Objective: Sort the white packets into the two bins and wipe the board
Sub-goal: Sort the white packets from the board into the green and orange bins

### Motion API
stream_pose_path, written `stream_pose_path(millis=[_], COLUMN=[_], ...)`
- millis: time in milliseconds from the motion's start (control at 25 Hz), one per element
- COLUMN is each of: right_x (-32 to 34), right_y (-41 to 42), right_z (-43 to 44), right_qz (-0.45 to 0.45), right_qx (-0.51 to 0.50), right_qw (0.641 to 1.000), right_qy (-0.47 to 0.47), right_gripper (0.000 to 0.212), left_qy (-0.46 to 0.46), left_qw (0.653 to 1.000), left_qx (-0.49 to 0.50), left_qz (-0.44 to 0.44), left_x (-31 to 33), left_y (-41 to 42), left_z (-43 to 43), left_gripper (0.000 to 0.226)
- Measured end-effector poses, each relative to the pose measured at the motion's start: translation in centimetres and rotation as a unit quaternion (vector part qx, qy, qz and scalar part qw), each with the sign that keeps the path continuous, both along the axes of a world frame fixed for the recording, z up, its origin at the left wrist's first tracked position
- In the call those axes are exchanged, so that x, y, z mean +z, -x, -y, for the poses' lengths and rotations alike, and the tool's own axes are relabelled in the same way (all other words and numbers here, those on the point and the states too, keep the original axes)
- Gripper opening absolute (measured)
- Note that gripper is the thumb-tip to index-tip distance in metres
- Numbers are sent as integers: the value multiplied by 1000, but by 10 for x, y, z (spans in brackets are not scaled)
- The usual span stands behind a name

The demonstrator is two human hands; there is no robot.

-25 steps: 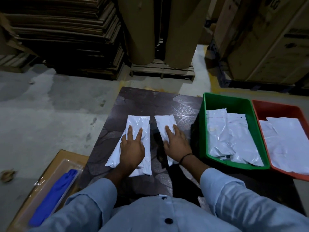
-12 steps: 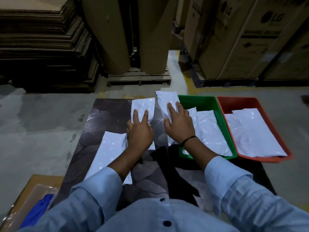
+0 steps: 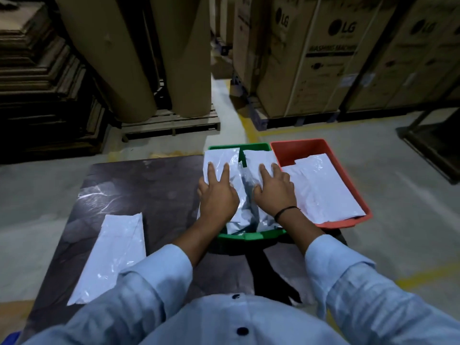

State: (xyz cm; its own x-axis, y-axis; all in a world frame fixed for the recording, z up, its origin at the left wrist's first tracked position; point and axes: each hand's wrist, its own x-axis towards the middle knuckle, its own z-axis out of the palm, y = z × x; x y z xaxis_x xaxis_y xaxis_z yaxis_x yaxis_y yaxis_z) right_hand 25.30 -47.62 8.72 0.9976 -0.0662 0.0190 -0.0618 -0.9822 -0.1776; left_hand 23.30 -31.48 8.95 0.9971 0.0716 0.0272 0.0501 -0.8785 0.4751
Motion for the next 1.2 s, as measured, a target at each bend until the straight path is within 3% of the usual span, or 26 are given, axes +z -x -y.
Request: stream_pose_path(millis=[400, 520, 760, 920, 1200], right_x=[-26, -31, -41, -40, -51], right_y=[-4, -11, -14, -19, -18], right_z=[16, 22, 28, 29, 28], right_qz=[-6, -19, -59, -38, -31], right_qx=[69, 139, 166, 170, 162], right_qw=[997, 989, 984, 985, 986], right_qy=[29, 47, 23, 21, 16], right_gripper=[57, 60, 67, 71, 60], left_qy=[-18, -18, -1, -81, -95], left_qw=[998, 998, 995, 997, 992], left_qx=[30, 33, 59, -11, -57], left_qz=[-50, -47, -80, -4, -54], left_x=[-36, -51, -61, -65, -74], left_y=[-11, -13, -16, -22, -25], left_z=[55, 60, 73, 63, 52], left_gripper=[64, 62, 61, 61, 62])
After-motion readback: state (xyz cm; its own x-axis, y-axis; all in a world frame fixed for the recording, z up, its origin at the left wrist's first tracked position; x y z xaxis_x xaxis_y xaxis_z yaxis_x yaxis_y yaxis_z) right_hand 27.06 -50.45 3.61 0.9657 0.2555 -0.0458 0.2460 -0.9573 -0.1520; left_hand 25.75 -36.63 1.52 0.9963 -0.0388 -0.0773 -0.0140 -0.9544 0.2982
